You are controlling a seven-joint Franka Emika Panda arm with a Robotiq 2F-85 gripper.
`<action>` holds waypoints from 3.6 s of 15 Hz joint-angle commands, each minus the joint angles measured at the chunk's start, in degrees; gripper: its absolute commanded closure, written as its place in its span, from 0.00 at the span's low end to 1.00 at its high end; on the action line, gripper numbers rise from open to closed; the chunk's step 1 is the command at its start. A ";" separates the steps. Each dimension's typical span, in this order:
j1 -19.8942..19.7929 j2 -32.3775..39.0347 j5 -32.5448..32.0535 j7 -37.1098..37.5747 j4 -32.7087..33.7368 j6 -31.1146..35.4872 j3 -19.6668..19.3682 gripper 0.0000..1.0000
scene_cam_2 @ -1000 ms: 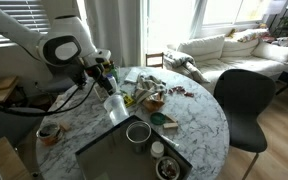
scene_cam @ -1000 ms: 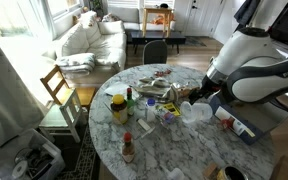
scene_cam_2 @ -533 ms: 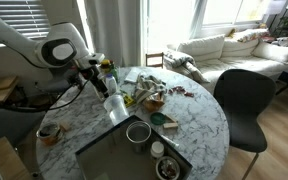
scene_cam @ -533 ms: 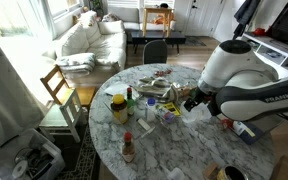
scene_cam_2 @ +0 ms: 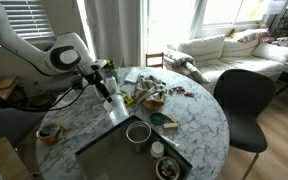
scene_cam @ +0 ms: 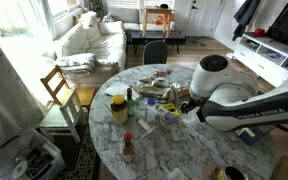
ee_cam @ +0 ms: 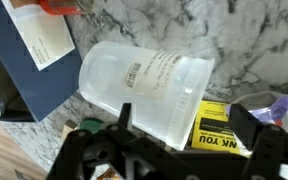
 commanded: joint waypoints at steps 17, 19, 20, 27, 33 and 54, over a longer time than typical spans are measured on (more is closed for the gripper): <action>-1.58 -11.75 -22.07 15.52 0.32 -13.08 -5.59 0.98; 1.70 -17.29 -26.07 16.70 -1.63 -13.95 -10.59 0.98; 3.76 -20.11 -28.50 17.02 -2.43 -14.29 -13.57 0.98; 4.90 -34.39 -47.45 27.97 -0.39 -13.37 -16.19 0.98; -11.93 -49.04 -63.09 39.99 -4.16 -24.57 4.26 0.98; -67.51 -57.78 -31.56 22.23 -16.47 -32.42 45.40 0.98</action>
